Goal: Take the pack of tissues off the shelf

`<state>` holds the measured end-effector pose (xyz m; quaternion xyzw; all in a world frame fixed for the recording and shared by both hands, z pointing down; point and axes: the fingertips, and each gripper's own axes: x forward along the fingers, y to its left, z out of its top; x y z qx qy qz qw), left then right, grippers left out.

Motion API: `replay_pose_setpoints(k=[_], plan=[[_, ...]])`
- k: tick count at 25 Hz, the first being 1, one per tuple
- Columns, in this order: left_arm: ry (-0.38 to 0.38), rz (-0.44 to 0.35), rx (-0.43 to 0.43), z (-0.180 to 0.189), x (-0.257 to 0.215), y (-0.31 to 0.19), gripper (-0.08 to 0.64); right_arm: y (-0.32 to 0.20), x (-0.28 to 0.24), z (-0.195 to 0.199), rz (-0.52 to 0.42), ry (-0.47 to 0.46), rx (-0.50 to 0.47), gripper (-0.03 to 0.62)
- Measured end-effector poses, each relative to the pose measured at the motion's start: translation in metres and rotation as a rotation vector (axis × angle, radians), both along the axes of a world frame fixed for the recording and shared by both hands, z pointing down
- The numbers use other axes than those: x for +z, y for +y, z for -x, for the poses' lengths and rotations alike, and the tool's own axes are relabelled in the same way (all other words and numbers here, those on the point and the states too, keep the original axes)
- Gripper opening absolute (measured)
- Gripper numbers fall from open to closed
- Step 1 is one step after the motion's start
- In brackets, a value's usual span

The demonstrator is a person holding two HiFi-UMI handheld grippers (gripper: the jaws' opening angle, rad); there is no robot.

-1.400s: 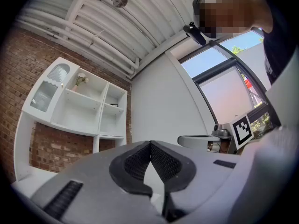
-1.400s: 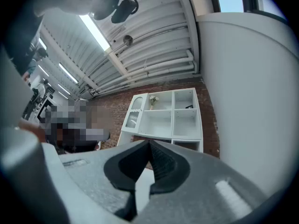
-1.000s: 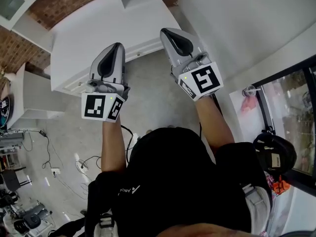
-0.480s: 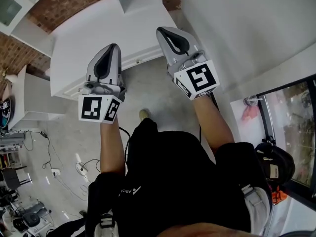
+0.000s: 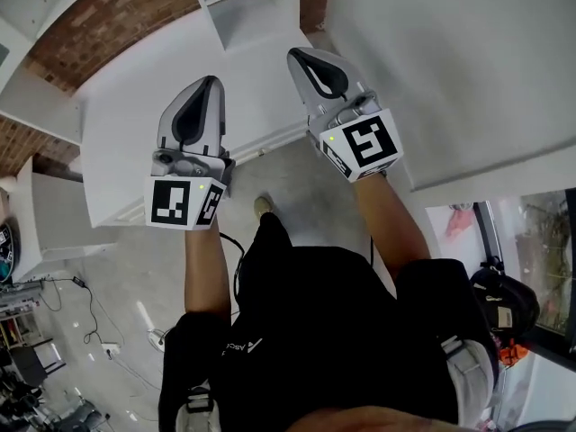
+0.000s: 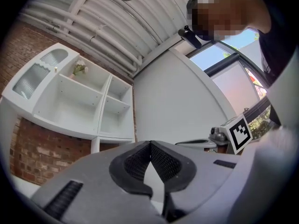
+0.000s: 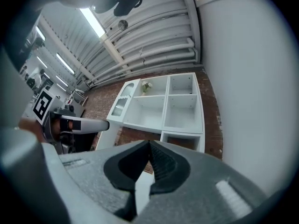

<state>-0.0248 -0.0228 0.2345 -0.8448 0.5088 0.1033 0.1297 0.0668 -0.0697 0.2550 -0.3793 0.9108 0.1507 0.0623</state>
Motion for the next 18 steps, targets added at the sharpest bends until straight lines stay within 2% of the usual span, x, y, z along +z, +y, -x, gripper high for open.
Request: replay_pose_setpoints(k=[6,12,18], plan=[[0.017,0.016,0.084,0.055,0.002,-0.101,-0.002,-0.107,0.004,0.053,0.025,0.007,0.1,0.003],[0.029,0.05,0.144,0.096,0.017,-0.174,-0.002,-0.183,0.01,0.087,0.052,0.025,0.193,0.005],[0.046,0.085,0.179,0.106,0.032,-0.223,-0.002,-0.25,0.02,0.103,0.104,0.077,0.249,0.118]])
